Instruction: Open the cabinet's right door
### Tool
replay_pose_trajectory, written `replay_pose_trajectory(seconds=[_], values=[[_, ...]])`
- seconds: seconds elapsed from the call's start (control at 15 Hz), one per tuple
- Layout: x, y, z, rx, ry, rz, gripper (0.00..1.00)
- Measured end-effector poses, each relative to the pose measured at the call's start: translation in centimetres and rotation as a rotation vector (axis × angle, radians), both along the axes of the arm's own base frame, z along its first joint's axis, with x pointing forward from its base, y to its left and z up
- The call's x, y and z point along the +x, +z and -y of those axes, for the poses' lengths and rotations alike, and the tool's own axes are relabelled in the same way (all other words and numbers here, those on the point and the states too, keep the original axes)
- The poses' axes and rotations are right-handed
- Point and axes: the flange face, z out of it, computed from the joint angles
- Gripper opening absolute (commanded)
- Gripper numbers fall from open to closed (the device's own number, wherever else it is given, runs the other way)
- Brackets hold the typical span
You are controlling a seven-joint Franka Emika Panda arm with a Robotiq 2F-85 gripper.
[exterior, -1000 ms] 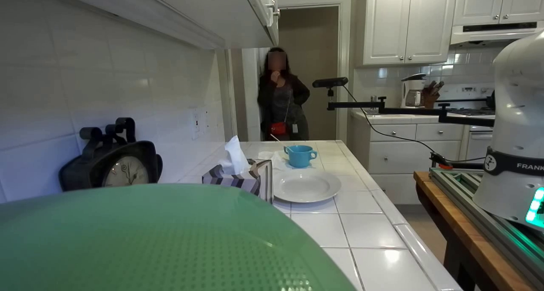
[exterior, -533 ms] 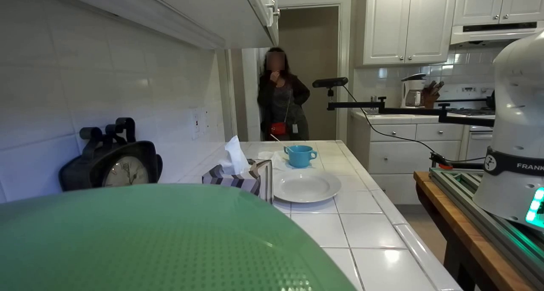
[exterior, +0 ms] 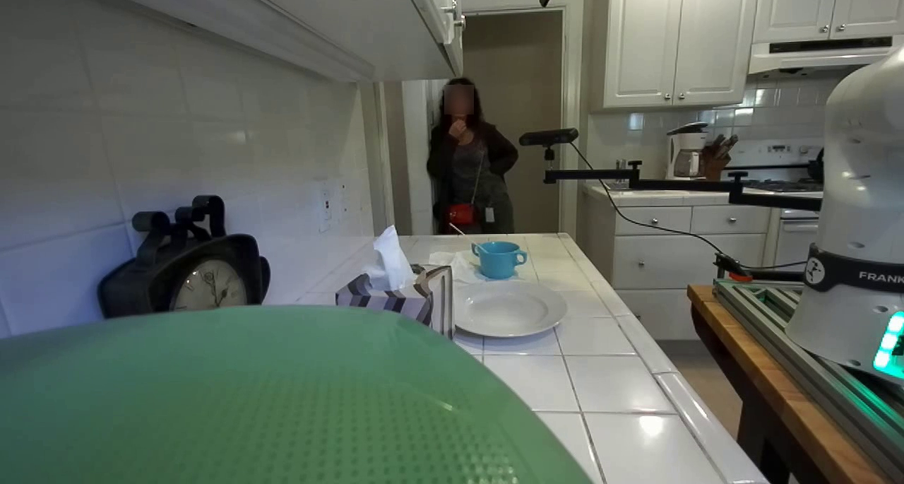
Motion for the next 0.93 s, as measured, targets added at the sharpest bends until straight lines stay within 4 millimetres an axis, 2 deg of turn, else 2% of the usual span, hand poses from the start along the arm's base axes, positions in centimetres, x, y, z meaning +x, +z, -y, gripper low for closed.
replay_pose_trajectory(seconds=[0.93], values=[[3.3,-3.1,0.6,-0.048,-0.078,0.019,1.00]])
